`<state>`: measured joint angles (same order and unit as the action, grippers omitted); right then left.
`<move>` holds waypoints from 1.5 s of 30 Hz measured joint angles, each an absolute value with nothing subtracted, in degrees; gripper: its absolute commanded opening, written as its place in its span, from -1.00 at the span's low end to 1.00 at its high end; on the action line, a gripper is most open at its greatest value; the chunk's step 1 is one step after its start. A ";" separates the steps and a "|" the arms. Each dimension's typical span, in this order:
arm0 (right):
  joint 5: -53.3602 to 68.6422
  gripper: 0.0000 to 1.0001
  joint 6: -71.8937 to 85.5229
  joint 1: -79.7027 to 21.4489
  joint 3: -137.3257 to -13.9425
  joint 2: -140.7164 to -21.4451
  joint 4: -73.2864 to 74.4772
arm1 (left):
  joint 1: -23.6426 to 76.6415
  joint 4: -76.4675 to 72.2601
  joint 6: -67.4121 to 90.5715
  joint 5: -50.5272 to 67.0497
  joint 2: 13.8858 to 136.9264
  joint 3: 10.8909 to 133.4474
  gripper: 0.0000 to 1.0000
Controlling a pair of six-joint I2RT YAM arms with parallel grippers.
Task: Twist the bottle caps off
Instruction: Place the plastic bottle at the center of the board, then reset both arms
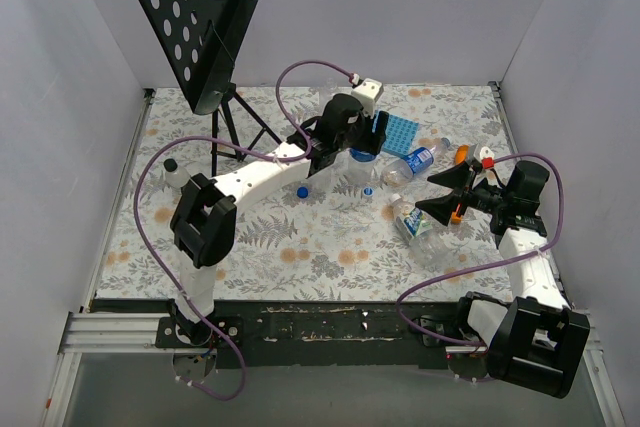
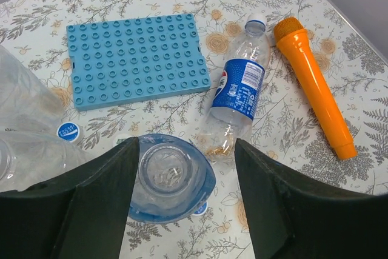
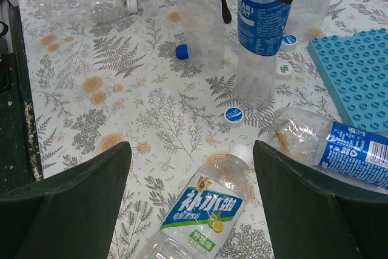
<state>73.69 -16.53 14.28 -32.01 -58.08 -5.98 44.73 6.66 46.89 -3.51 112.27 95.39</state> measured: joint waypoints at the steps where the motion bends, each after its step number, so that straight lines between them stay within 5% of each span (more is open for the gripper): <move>1: 73.67 0.77 -16.53 14.28 -32.01 -58.15 -5.96 | 44.73 6.94 46.89 -3.44 112.14 95.44 0.32; 27: 72.99 0.77 -21.37 14.35 -32.16 -58.22 -1.34 | 44.73 12.32 49.28 2.48 102.74 100.44 0.96; 45: 70.52 0.84 -27.55 19.90 -37.41 -54.46 9.52 | 44.73 13.21 55.18 9.80 82.24 89.91 0.96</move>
<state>70.52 -27.55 19.90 -37.41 -54.46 9.52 44.73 13.21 55.18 9.80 82.24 89.91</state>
